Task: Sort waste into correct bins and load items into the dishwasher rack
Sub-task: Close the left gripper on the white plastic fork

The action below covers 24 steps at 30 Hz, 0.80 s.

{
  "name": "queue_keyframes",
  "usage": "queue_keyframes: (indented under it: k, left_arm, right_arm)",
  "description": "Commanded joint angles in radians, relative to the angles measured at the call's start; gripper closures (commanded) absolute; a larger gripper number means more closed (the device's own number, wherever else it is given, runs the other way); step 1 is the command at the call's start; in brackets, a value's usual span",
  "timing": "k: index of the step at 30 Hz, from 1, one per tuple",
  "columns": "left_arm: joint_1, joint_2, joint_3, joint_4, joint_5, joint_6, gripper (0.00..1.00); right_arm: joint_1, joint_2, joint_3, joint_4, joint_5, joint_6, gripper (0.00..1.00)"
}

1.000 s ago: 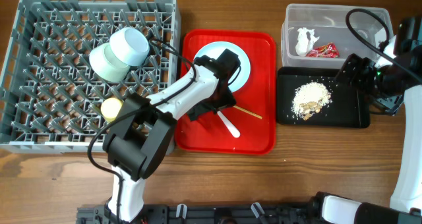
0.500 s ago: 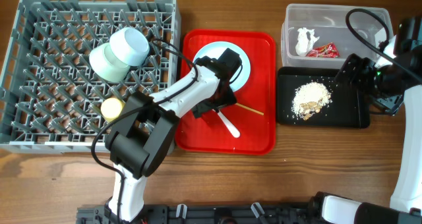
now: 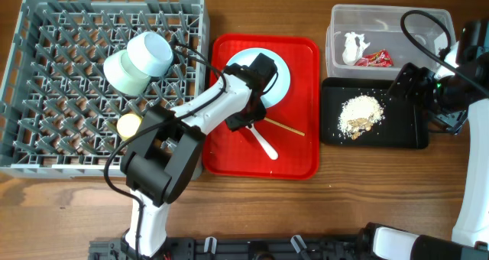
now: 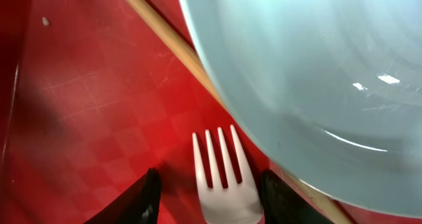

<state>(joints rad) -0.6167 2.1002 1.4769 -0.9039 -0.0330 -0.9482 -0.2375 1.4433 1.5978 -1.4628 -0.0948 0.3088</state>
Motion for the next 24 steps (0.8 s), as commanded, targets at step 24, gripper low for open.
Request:
queue_keyframes:
  k: [24]
  left_arm:
    - [-0.031,0.042,-0.007,0.022,0.066,-0.003,0.65]
  right_arm:
    - [-0.002,-0.013,0.005,-0.005,0.017,-0.018,0.00]
